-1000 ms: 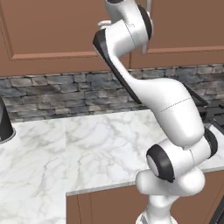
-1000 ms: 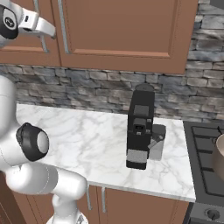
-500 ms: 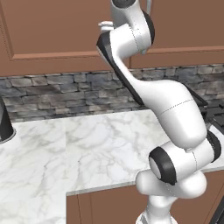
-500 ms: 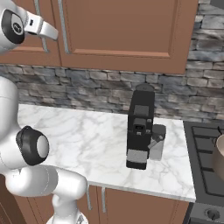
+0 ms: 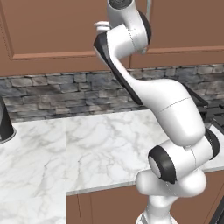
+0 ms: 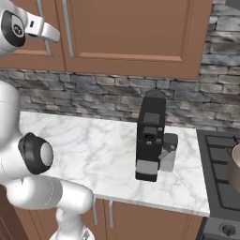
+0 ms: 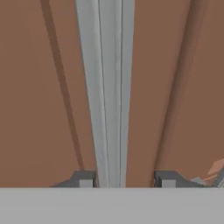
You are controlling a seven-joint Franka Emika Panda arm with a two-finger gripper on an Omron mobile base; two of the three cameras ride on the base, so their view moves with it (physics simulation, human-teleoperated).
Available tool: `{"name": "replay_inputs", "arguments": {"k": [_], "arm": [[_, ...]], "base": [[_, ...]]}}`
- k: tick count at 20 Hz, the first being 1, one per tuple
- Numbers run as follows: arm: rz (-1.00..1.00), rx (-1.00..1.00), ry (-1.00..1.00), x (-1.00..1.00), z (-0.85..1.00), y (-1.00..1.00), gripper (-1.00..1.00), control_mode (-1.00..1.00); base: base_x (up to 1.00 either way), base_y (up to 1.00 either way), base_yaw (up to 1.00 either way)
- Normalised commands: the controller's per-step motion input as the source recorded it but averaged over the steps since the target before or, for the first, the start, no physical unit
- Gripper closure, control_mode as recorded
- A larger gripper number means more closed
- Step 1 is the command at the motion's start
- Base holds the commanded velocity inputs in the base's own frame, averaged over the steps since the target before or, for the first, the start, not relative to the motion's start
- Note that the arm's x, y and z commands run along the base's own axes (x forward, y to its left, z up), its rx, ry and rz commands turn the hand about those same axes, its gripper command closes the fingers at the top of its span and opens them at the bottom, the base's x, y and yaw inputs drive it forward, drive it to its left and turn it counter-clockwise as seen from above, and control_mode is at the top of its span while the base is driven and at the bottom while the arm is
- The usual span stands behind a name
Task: Open the cabinet and move the ladle to the pot. Then close the cabinet.
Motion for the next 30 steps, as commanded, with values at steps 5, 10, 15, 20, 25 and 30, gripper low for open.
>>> {"name": "replay_inputs", "arguments": {"k": [5,10,15,20,25,30], "arm": [[0.05,0.00,0.00,0.28,-0.12,0.22,1.00,-1.00],[0.15,0.04,0.00,0.03,-0.11,0.33,1.00,-1.00],[0.15,0.01,0.00,-0.23,-0.01,0.58,1.00,-1.00],[0.11,0.00,-0.04,-0.90,0.00,0.89,1.00,-1.00],[0.06,0.00,-0.05,-1.00,0.00,0.94,1.00,-1.00],[0.03,0.00,0.00,-1.00,0.00,0.84,1.00,-1.00]], "base": [[0.00,0.00,0.00],[0.00,0.00,0.00],[0.00,0.00,0.00],[0.00,0.00,0.00],[0.00,0.00,0.00],[0.00,0.00,0.00]]}}
